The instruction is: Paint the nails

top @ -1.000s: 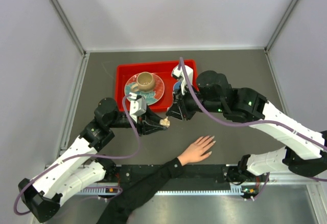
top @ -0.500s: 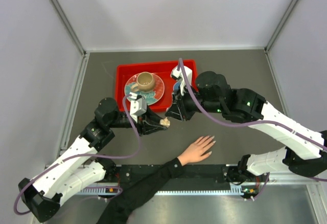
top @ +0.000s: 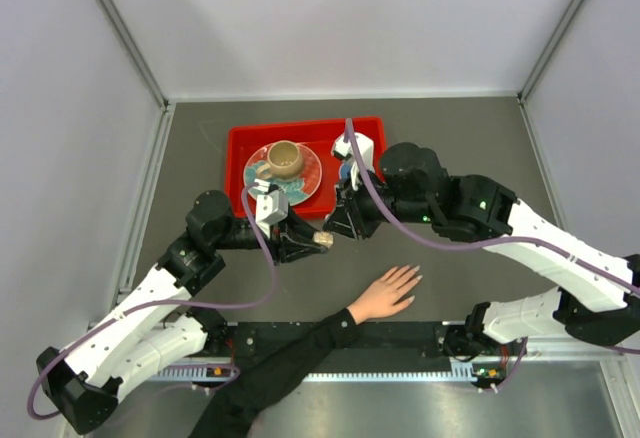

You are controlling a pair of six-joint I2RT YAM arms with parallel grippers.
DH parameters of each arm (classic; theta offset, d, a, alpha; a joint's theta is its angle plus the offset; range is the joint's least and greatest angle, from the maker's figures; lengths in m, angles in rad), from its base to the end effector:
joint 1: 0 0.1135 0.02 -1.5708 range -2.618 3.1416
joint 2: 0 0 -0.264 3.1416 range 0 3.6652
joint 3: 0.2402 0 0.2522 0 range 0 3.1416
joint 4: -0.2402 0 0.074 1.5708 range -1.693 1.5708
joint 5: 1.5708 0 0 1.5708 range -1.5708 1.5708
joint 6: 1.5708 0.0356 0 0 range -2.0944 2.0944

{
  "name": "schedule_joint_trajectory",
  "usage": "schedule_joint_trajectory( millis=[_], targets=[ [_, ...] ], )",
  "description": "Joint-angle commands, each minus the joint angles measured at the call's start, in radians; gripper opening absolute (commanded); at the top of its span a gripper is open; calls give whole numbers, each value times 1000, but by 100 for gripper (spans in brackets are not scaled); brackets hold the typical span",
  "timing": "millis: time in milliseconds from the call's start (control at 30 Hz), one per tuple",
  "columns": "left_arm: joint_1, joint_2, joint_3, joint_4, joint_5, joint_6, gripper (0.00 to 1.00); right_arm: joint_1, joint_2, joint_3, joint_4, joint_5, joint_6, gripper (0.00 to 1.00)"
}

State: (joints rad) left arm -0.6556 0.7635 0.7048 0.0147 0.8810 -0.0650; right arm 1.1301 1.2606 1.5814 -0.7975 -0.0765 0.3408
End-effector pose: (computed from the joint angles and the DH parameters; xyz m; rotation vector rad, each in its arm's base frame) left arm 0.1211 -0.1278 0.3373 1.1538 1.3180 -1.2431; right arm 0.1043 0.2275 0.4488 -0.8917 2.0079 0.9598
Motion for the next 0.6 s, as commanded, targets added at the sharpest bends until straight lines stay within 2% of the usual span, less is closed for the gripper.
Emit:
schedule_joint_trajectory(
  millis=[0, 333, 567],
  targets=[
    [-1, -12, 10, 51, -4, -10, 0, 17, -17, -8, 30, 12, -8, 0],
    [-1, -9, 5, 99, -28, -55, 0, 45, -20, -52, 70, 73, -8, 0],
    [-1, 8, 19, 108, -71, -68, 0, 97, -7, -100, 115, 242, 61, 1]
  ],
)
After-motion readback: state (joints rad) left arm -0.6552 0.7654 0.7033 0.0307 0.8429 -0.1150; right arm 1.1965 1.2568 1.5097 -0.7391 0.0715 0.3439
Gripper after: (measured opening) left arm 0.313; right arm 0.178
